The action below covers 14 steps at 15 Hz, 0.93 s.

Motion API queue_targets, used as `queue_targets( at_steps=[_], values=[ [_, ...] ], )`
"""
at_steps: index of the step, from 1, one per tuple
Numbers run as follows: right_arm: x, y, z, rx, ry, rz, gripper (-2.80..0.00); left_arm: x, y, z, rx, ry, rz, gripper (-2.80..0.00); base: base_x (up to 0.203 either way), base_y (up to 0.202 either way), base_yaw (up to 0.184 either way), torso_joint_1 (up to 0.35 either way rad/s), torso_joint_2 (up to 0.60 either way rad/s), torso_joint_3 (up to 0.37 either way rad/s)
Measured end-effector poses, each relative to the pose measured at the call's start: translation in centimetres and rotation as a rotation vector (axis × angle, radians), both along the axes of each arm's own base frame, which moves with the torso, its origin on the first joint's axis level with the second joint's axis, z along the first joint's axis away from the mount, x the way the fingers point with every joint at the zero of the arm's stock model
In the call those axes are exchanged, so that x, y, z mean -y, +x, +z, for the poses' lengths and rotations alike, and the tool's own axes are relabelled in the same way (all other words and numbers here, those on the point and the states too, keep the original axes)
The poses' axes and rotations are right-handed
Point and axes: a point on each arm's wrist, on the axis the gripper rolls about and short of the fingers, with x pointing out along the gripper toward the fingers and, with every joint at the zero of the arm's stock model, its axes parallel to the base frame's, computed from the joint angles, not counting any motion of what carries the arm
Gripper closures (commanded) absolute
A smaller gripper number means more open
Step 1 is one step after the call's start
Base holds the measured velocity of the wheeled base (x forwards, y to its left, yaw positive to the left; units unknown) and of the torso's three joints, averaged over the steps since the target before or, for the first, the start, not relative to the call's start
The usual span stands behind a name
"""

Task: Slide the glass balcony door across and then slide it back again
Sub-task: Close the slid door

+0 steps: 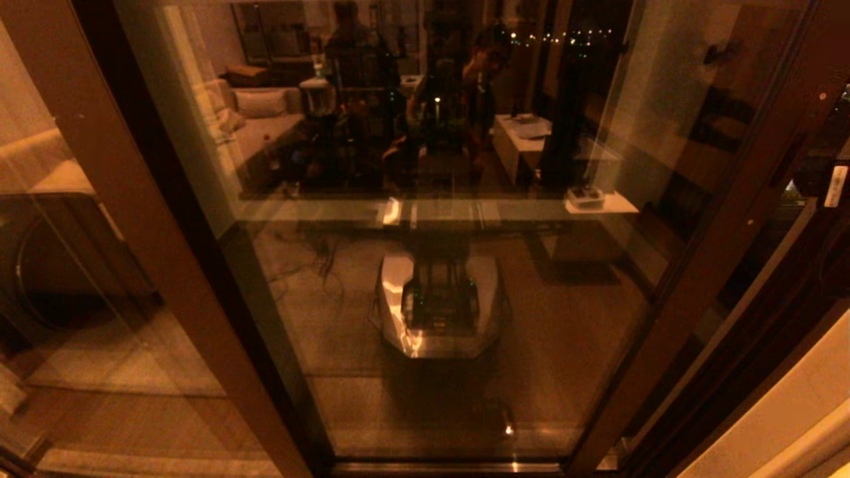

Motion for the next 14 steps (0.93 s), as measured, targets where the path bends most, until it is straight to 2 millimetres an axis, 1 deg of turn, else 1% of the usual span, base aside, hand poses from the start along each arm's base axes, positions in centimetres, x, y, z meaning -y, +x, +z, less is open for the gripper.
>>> queue_targets(
  at_steps=[1, 4, 8, 14],
  values=[
    [0.0, 0.2, 0.3, 0.015, 0.009, 0.017, -2.8, 0.0, 0.0, 0.0, 0.0, 0.0, 0.0, 0.0, 0.0, 0.0, 0.0, 0.0, 0.0, 0.0],
    [0.2, 0.9, 0.3, 0.029, 0.053, 0.105, -2.8, 0.0, 0.0, 0.0, 0.0, 0.0, 0.0, 0.0, 0.0, 0.0, 0.0, 0.0, 0.0, 0.0],
    [1.7, 2.2, 0.0, 0.022, 0.061, 0.072, -2.8, 0.0, 0.0, 0.0, 0.0, 0.0, 0.0, 0.0, 0.0, 0.0, 0.0, 0.0, 0.0, 0.0],
    [2.2, 2.9, -0.5, 0.012, 0.075, 0.06, -2.8, 0.0, 0.0, 0.0, 0.0, 0.0, 0.0, 0.0, 0.0, 0.0, 0.0, 0.0, 0.0, 0.0]
  ],
)
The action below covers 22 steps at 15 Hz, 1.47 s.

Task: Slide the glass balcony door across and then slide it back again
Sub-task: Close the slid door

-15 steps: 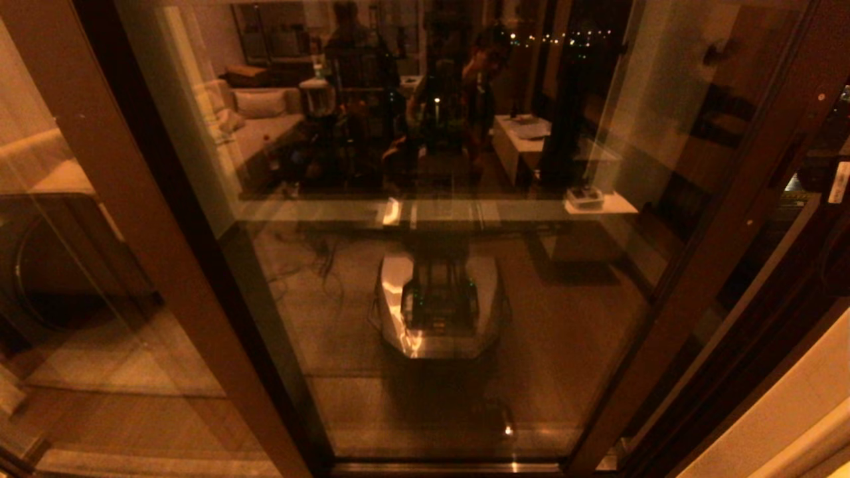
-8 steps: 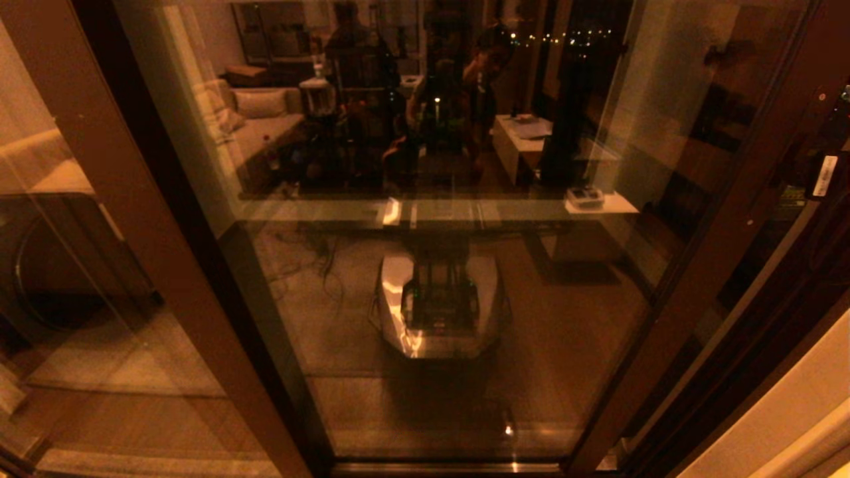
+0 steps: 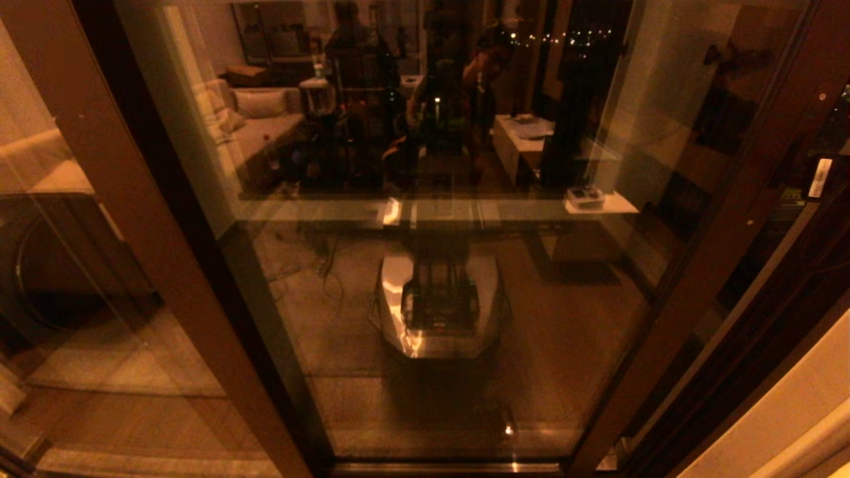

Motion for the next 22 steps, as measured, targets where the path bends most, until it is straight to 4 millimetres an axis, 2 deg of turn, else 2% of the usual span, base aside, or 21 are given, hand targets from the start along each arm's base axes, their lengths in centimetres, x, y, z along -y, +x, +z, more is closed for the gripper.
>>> queue_targets(
  at_steps=[10, 17, 19, 22],
  values=[
    [0.5, 1.8, -0.8, 0.015, 0.004, -0.008, -2.8, 0.0, 0.0, 0.0, 0.0, 0.001, -0.001, 0.0, 0.0, 0.0, 0.0, 0.0, 0.0, 0.0],
    [0.6, 2.3, -1.1, 0.019, 0.004, -0.008, -2.8, 0.0, 0.0, 0.0, 0.0, 0.0, 0.0, 0.0, 0.0, 0.0, 0.0, 0.0, 0.0, 0.0],
    [0.7, 2.2, -1.1, 0.028, 0.0, -0.011, -2.8, 0.0, 0.0, 0.0, 0.0, 0.0, 0.0, 0.0, 0.0, 0.0, 0.0, 0.0, 0.0, 0.0],
    [0.3, 0.9, -0.9, 0.044, -0.001, 0.016, -2.8, 0.0, 0.0, 0.0, 0.0, 0.0, -0.001, 0.0, 0.0, 0.0, 0.0, 0.0, 0.0, 0.0]
  ],
)
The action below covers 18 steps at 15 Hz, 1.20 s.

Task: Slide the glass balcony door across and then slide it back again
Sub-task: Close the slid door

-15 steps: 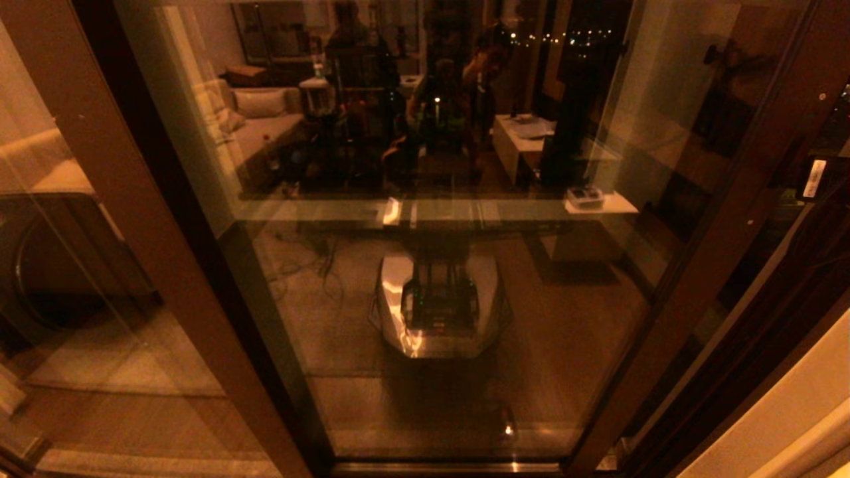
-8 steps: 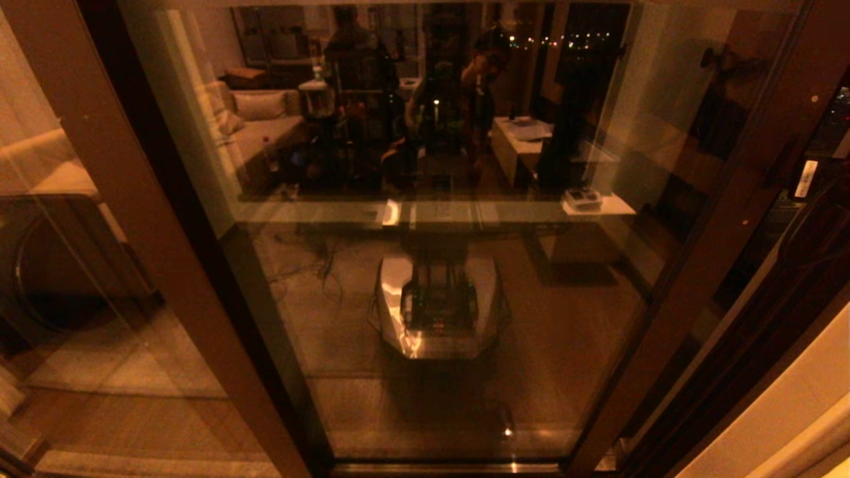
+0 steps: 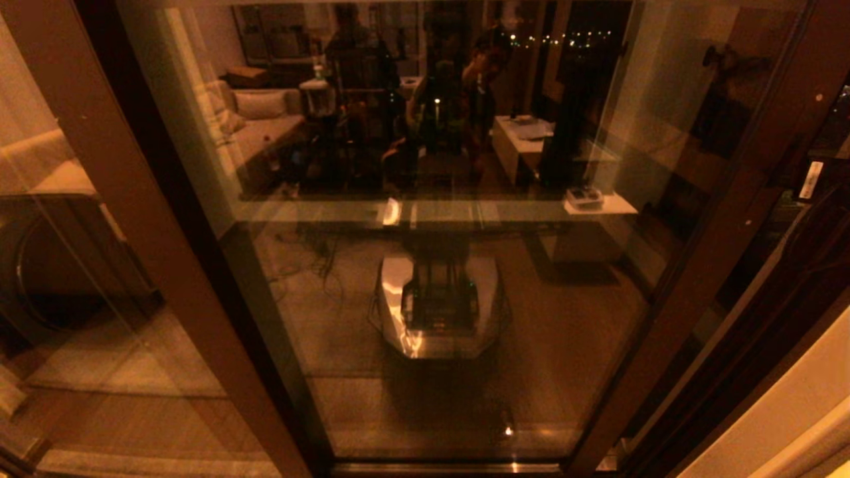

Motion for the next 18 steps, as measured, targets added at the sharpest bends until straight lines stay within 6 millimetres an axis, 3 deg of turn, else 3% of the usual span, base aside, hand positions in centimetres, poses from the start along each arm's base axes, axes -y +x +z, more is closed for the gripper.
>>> queue_targets(
  at_steps=[8, 18],
  values=[
    [-0.4, -0.8, 0.3, 0.007, 0.005, 0.04, -2.8, 0.0, 0.0, 0.0, 0.0, 0.0, 0.0, 0.0, 0.0, 0.0, 0.0, 0.0, 0.0, 0.0],
    [-0.1, 0.9, -0.2, 0.003, 0.037, 0.056, -2.8, 0.0, 0.0, 0.0, 0.0, 0.0, 0.0, 0.0, 0.0, 0.0, 0.0, 0.0, 0.0, 0.0]
  ],
)
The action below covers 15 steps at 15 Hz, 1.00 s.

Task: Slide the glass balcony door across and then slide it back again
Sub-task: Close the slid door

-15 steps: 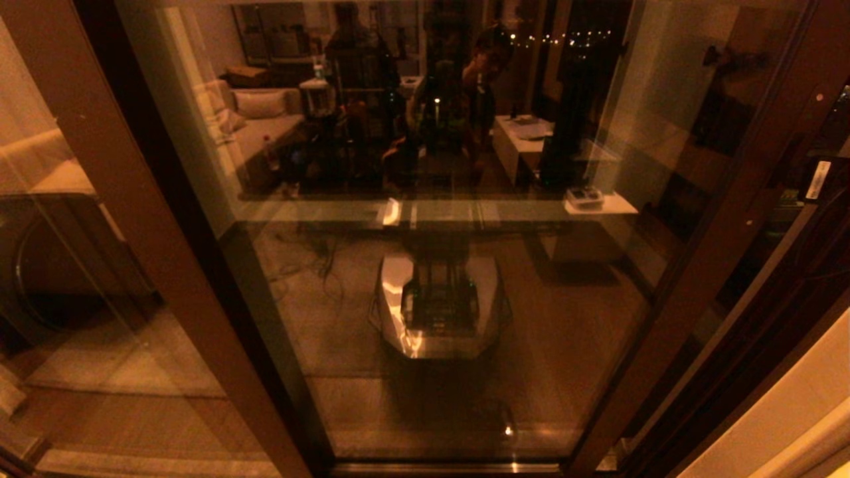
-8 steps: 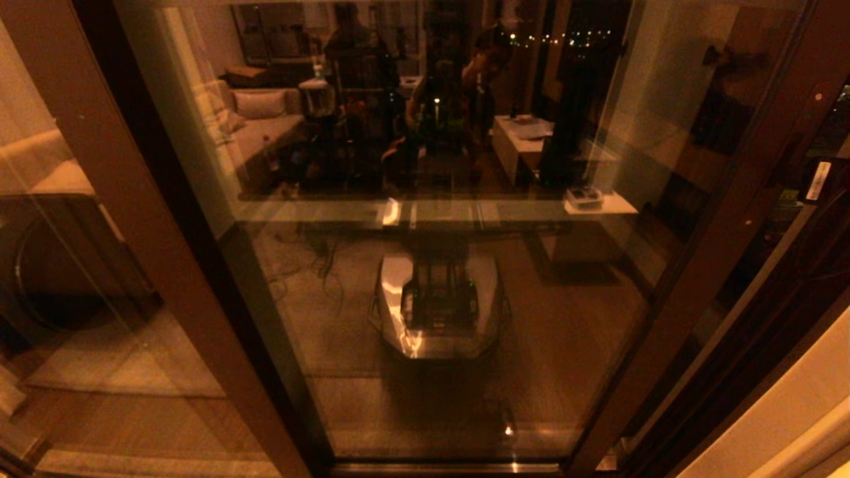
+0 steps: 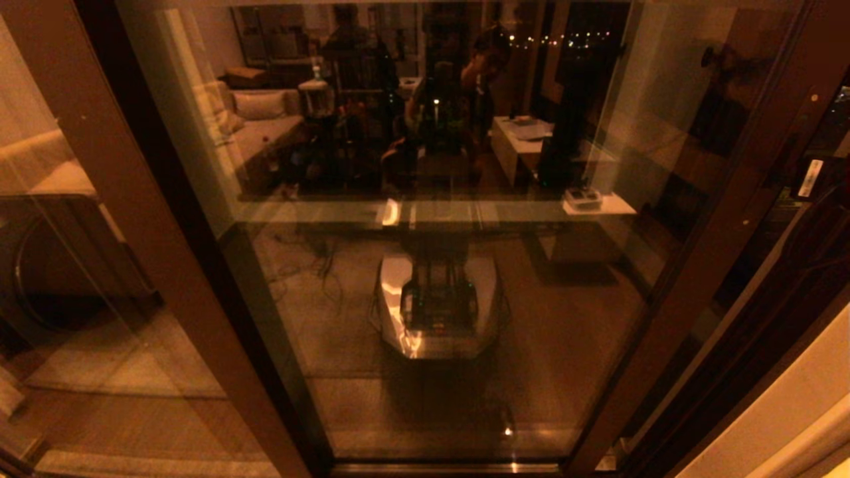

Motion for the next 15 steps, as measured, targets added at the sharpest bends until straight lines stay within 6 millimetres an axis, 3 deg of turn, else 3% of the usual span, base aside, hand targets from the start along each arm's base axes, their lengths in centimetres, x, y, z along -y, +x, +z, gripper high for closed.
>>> queue_targets(
  at_steps=[15],
  values=[
    [1.7, 0.5, -0.5, -0.022, -0.009, -0.083, -2.8, 0.0, 0.0, 0.0, 0.0, 0.0, 0.0, 0.0, 0.0, 0.0, 0.0, 0.0, 0.0, 0.0]
  ],
)
